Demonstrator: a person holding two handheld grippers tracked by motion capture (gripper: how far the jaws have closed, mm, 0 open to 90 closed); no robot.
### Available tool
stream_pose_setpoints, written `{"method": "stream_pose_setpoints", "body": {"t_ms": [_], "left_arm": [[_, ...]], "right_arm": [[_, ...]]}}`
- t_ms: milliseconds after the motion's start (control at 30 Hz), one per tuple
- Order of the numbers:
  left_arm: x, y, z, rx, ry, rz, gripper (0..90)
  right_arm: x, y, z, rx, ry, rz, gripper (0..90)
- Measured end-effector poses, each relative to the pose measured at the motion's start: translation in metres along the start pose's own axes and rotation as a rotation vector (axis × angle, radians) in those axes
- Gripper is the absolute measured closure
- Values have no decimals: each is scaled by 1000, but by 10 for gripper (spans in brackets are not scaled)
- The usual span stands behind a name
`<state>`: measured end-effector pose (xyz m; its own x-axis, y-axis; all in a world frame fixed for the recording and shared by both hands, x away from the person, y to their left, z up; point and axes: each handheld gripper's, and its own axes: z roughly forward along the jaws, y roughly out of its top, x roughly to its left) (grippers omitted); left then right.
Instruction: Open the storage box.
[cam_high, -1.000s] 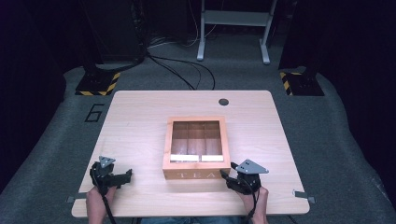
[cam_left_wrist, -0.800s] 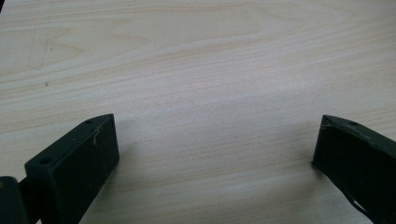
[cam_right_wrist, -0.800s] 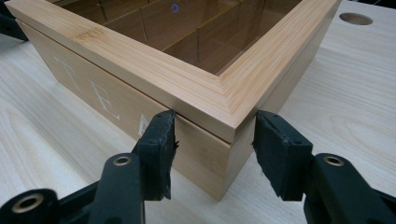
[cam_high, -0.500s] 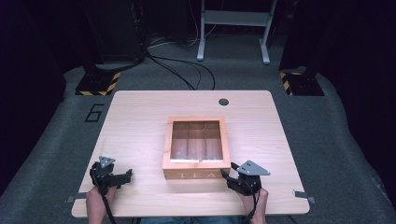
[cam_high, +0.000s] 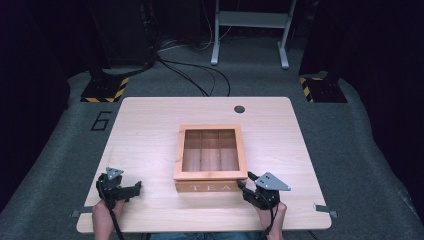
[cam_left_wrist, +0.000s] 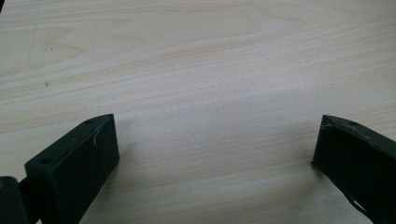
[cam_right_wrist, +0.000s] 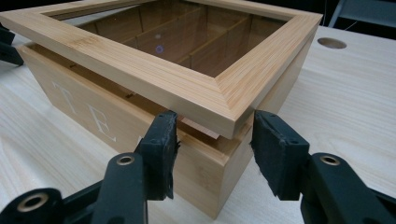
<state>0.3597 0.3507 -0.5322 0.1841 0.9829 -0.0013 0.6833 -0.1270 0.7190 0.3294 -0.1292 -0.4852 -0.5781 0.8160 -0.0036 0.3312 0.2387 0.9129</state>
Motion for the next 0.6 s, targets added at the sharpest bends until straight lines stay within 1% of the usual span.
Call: {"method": "stream_pose_setpoints", "body": {"t_ms": [33,100,167,400,467,600], "left_arm": [[0,0,0,0,0,0,1],[0,0,0,0,0,0,1],[0,0,0,-2,1,-1,1],[0,0,0,-1,0,0,2],[0,0,0,0,0,0,2],[0,0,0,0,0,0,2]], "right_arm": [[0,0,0,-6,-2,-12,504],[0,1,-1,-24,-13,-14,504],[1,2,-2,-32,-12,-18,505],[2,6,1,-34,-36,-25,495],[1,7,2,-31,-34,-33,495],[0,9,4,-42,-47,-33,497]]}}
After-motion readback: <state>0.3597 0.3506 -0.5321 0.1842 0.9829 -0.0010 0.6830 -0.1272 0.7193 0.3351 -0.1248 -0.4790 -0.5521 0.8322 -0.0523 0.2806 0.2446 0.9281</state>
